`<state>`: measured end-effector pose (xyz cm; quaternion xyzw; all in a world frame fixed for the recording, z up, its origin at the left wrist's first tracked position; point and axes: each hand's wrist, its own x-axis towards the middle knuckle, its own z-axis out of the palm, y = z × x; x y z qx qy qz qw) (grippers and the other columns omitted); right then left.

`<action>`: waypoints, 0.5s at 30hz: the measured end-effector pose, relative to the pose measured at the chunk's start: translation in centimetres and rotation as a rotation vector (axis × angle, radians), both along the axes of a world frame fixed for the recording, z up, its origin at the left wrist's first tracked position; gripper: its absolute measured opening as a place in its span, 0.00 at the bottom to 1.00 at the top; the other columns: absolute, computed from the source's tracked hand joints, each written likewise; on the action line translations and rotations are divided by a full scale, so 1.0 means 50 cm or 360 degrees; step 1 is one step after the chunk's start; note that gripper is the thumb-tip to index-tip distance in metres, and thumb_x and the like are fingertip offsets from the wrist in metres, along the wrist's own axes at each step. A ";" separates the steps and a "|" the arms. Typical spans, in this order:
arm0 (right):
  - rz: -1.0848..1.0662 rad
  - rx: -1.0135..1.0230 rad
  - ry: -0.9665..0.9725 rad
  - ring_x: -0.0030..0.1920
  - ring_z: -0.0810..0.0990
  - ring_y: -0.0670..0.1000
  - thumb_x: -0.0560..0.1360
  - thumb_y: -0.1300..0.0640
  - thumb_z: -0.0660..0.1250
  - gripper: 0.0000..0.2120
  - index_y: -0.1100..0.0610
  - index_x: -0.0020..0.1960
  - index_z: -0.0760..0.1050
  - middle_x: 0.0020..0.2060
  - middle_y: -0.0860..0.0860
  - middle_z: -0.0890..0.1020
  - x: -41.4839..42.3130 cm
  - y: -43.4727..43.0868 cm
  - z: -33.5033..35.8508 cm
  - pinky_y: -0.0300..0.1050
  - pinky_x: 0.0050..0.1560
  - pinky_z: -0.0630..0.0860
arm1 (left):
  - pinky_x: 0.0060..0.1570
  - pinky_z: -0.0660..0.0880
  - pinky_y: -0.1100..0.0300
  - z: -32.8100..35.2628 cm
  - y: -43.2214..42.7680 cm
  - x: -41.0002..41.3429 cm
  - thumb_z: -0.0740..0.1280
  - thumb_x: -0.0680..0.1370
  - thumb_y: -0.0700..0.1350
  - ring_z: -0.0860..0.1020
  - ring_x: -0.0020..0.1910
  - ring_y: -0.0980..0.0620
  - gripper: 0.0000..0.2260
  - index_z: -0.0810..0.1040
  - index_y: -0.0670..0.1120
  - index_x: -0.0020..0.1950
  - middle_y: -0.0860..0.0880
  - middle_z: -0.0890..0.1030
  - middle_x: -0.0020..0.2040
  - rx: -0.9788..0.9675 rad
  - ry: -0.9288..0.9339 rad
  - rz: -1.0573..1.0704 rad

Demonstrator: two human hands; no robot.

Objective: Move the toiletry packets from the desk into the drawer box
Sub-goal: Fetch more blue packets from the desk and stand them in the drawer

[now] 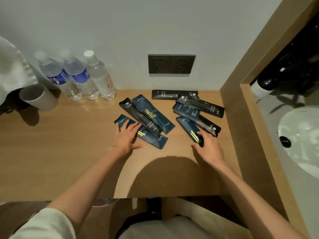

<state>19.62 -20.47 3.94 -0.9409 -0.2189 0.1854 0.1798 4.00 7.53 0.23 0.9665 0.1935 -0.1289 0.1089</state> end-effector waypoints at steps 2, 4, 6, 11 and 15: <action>0.0034 -0.0060 0.0001 0.71 0.67 0.54 0.75 0.50 0.68 0.27 0.51 0.72 0.65 0.70 0.51 0.71 -0.002 0.003 -0.011 0.55 0.68 0.68 | 0.72 0.42 0.38 -0.001 0.000 -0.001 0.69 0.70 0.62 0.54 0.76 0.43 0.40 0.58 0.50 0.77 0.47 0.65 0.74 -0.0019 -0.0093 -0.0034; 0.0044 -0.0114 0.0007 0.72 0.66 0.55 0.76 0.50 0.68 0.29 0.52 0.74 0.63 0.71 0.51 0.70 -0.004 0.007 -0.019 0.55 0.69 0.66 | 0.72 0.45 0.37 -0.003 -0.002 -0.005 0.71 0.70 0.59 0.61 0.73 0.43 0.37 0.62 0.50 0.75 0.46 0.71 0.68 -0.0037 -0.0167 -0.0063; 0.0037 -0.0127 -0.0007 0.71 0.67 0.55 0.76 0.50 0.68 0.29 0.52 0.74 0.63 0.70 0.52 0.71 -0.006 0.010 -0.028 0.55 0.70 0.66 | 0.72 0.49 0.37 -0.006 -0.003 -0.011 0.72 0.70 0.57 0.67 0.68 0.43 0.34 0.66 0.50 0.73 0.46 0.74 0.60 -0.0041 -0.0224 -0.0111; -0.0011 -0.0080 -0.0104 0.67 0.70 0.53 0.74 0.49 0.70 0.29 0.53 0.72 0.66 0.66 0.52 0.75 -0.008 0.015 -0.045 0.52 0.68 0.68 | 0.65 0.64 0.45 -0.015 -0.006 -0.030 0.70 0.72 0.57 0.74 0.55 0.44 0.30 0.69 0.50 0.71 0.47 0.75 0.52 0.0042 -0.0289 -0.0324; -0.0024 -0.0089 -0.0121 0.62 0.73 0.53 0.71 0.45 0.72 0.30 0.54 0.70 0.70 0.61 0.52 0.78 -0.003 0.023 -0.045 0.49 0.62 0.72 | 0.66 0.65 0.45 -0.016 -0.016 -0.038 0.65 0.76 0.56 0.76 0.52 0.45 0.27 0.66 0.50 0.73 0.46 0.75 0.53 0.0205 -0.0191 -0.0473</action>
